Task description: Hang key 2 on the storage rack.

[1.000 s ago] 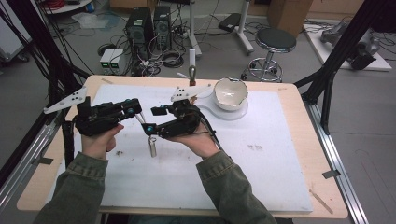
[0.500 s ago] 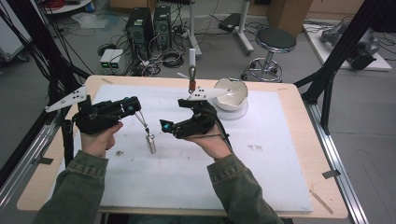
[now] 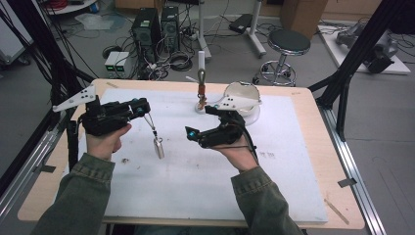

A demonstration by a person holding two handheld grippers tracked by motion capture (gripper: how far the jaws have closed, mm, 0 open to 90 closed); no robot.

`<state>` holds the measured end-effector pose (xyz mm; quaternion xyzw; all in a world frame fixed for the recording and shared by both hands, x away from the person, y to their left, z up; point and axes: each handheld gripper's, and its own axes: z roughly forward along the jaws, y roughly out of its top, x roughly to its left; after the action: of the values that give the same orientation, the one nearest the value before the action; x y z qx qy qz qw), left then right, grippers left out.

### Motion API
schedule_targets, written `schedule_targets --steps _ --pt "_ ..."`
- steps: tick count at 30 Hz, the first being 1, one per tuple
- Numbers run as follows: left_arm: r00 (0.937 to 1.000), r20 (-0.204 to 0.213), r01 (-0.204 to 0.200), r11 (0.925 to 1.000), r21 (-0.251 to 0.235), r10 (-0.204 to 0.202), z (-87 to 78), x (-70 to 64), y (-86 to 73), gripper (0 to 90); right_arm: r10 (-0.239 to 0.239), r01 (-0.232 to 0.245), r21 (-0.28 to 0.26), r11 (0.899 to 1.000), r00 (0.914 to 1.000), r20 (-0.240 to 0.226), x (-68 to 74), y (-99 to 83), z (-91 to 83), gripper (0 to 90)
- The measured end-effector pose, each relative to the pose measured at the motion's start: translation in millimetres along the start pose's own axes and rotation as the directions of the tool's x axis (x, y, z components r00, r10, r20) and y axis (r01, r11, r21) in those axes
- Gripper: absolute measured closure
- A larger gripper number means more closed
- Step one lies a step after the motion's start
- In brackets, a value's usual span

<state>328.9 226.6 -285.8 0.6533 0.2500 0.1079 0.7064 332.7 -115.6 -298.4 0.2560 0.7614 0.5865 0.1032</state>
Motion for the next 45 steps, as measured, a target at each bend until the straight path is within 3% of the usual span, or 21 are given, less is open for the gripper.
schedule_targets --steps 21,36,45 --pt "0.9982 -0.055 -0.019 0.9992 0.035 0.021 13.5 16.9 9.0 72.7 0.006 -0.003 -0.028 1.0 0.9914 0.13 -19.3 -33.1 -47.5 1.1" --pt "0.9952 -0.09 -0.032 0.9971 0.069 0.038 33.5 32.1 19.9 72.7 0.046 -0.036 -0.049 0.998 0.9753 0.216 -30.8 -59.7 -73.0 1.1" --pt "0.9929 -0.112 -0.028 0.9958 0.087 0.038 46.5 42.6 26.0 72.7 0.062 -0.051 -0.05 0.997 0.9608 0.27 -38.6 -79.3 -88.4 1.1"
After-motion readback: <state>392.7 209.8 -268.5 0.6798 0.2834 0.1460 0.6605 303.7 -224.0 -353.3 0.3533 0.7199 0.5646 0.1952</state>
